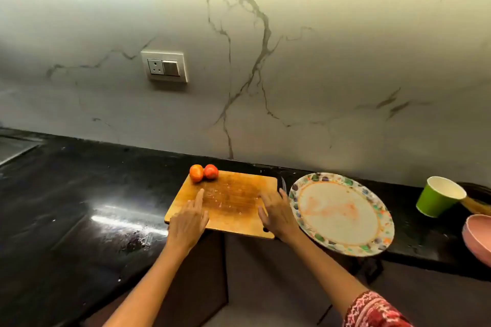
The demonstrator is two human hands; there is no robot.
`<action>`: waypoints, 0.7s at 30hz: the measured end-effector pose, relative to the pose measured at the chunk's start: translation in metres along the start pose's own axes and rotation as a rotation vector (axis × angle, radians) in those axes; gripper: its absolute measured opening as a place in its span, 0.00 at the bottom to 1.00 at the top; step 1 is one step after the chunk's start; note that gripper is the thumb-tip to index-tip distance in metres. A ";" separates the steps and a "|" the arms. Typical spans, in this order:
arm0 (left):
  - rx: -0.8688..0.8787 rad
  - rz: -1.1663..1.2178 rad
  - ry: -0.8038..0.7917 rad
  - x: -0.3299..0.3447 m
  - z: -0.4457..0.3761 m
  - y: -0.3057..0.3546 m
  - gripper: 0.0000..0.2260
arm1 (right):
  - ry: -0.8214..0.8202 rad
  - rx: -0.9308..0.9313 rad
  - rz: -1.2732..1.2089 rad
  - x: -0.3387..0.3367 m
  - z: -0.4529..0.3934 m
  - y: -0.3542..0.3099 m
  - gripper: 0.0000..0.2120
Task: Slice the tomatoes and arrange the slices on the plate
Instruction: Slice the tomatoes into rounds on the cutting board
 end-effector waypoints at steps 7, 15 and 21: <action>-0.141 0.058 -0.176 0.048 -0.022 -0.039 0.24 | -0.244 0.473 -0.063 0.033 0.007 0.053 0.10; -0.145 0.098 -0.282 0.071 -0.061 -0.079 0.10 | -0.428 0.698 0.092 0.050 -0.020 0.054 0.06; -0.129 0.165 -0.247 0.074 -0.106 -0.106 0.14 | -0.245 0.849 -0.103 0.057 -0.032 0.077 0.17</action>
Point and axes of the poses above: each hand's wrist, its own z-axis away from the middle knuckle, its own x-axis out of the palm, y = z × x, the point moved 5 cm from there along -z, towards the middle knuckle, and after that the axes turned 12 degrees about -y, right-handed, at the moved point
